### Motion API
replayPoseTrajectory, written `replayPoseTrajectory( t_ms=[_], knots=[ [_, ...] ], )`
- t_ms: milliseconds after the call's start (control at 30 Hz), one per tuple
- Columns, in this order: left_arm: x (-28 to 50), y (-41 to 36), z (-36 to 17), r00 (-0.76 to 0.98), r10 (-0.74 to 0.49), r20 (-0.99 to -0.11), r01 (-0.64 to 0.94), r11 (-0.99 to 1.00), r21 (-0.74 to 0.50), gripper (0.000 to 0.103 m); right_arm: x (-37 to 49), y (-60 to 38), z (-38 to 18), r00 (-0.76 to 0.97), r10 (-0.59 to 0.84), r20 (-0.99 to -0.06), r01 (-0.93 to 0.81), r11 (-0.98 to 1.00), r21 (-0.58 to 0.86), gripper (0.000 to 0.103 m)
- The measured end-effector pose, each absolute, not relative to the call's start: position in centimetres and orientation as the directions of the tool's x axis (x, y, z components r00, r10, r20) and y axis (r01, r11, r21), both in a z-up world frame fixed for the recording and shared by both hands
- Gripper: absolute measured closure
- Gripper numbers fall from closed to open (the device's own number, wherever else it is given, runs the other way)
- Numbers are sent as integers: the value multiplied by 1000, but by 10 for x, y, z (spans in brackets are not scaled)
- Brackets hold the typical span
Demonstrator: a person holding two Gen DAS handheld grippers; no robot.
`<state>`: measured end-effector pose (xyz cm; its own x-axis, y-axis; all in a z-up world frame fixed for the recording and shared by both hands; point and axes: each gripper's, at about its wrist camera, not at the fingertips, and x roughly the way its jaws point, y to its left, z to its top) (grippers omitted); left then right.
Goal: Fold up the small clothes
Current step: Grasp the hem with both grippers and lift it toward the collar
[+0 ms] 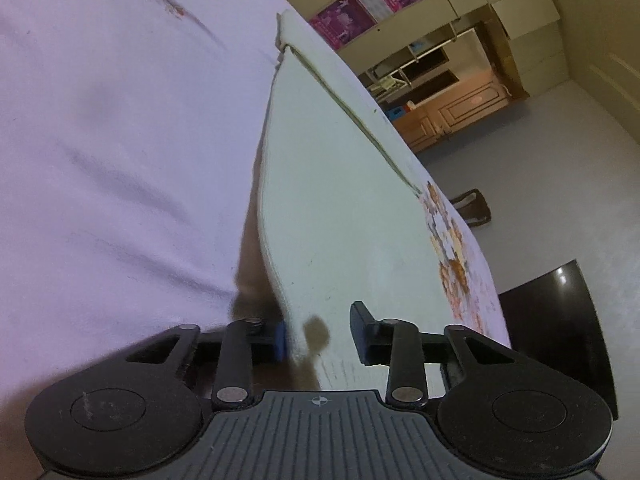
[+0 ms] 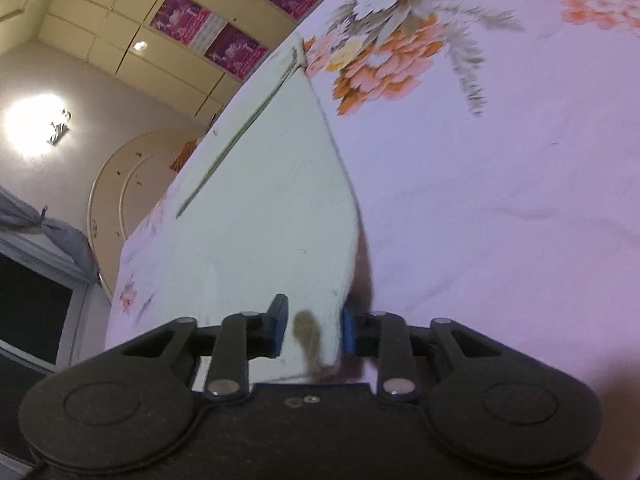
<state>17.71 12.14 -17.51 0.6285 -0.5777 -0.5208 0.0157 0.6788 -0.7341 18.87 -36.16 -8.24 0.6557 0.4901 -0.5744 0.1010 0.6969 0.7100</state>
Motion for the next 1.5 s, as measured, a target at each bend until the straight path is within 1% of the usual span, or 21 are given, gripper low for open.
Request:
replayPoseTrajectory(
  t_ms=[33,67,100,200,267,367,400,467,500,667,867,1000,1167,1267,1367,1500],
  knots=[
    [176,120,-175,631,-569,-528,17,690,-724,85,190,-359,-81,655,485,-580,98,706,702,82],
    [177,118,-174,628,-561,-539,18,703,-711,100,189,-357,-81,655,476,-586,100,715,692,88],
    [176,116,-173,631,-551,-545,24,716,-697,99,187,-355,-81,653,470,-594,99,725,682,97],
    [167,120,-157,686,-546,-480,75,710,-700,100,181,-353,-69,677,468,-568,53,739,672,97],
    [164,122,-150,709,-530,-466,91,724,-684,100,176,-355,-54,707,470,-528,5,744,669,98],
    [173,117,-161,680,-503,-534,63,765,-641,100,177,-362,-46,720,477,-504,-30,747,664,98],
    [174,117,-168,665,-498,-556,51,774,-632,100,180,-363,-50,711,470,-523,-20,757,653,98],
    [174,117,-174,675,-504,-540,34,752,-659,100,189,-361,-69,649,448,-615,42,786,617,98],
    [175,116,-173,677,-501,-539,29,750,-661,100,190,-359,-76,629,444,-638,58,792,608,98],
    [172,113,-170,688,-498,-527,27,744,-668,100,183,-362,-76,670,443,-595,75,757,649,98],
    [185,118,-147,730,-504,-461,47,711,-702,100,196,-357,-42,734,421,-533,14,775,632,98],
    [214,118,-123,779,-493,-386,58,671,-739,100,225,-354,-19,769,405,-494,-19,787,617,98],
    [270,116,-97,806,-486,-337,67,641,-765,100,272,-356,10,793,398,-462,-46,795,605,98],
    [309,108,-78,812,-491,-315,97,647,-756,100,307,-358,26,798,396,-454,-56,799,599,98],
    [355,99,-63,816,-487,-313,114,665,-738,100,348,-360,38,795,403,-453,-66,800,596,98],
    [414,100,-63,819,-462,-339,86,684,-724,100,409,-363,38,786,422,-452,-77,792,605,98]
  ],
)
